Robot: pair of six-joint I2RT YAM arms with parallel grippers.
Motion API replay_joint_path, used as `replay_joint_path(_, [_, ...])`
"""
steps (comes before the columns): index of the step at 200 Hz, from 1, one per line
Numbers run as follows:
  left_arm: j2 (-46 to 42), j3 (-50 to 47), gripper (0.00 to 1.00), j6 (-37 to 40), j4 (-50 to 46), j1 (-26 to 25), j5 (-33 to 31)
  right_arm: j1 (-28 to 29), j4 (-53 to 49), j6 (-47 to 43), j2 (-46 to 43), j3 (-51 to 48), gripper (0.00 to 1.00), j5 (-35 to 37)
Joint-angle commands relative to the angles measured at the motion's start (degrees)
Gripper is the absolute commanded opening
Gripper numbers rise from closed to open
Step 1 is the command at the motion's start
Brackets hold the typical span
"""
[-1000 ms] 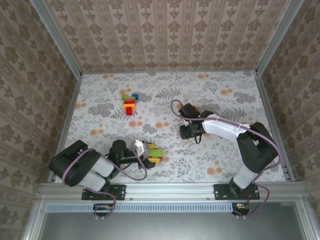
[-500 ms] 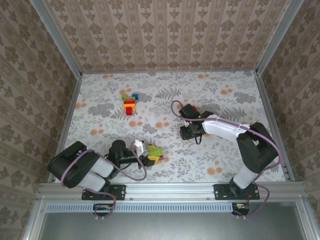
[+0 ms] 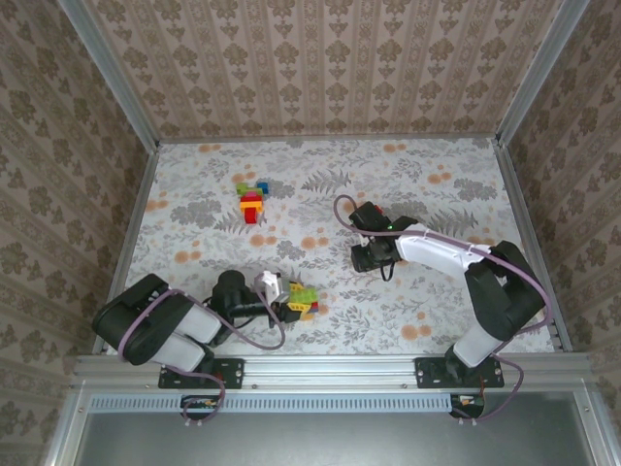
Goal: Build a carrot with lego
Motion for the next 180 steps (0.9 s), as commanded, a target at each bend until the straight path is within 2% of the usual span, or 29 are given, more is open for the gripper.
replay_joint_path(1, [-1.88,1.91,0.37,2.61,-3.19,-0.22,2.5,0.43,-3.6,0.83,-3.63,-0.28,0.35,0.9])
replay_joint_path(38, [-1.79,5.19,0.37,5.22,-9.64,-0.85,3.67,2.44,-8.02,2.99,-7.81,1.75,0.34,1.58])
replay_joint_path(72, [3.77,8.65,0.4,6.79,-10.57,-0.79,5.73,5.55,-11.63,4.6,-10.12,3.83,0.34,3.22])
replay_joint_path(135, [11.73,11.42,0.4,5.44,-4.55,-0.43,8.81,6.14,-12.92,6.48,-12.31,3.79,0.33,4.64])
replay_joint_path(180, [8.74,9.65,0.39,5.3,-3.98,-0.29,7.89,6.94,-14.01,7.14,-12.31,4.47,0.33,4.47])
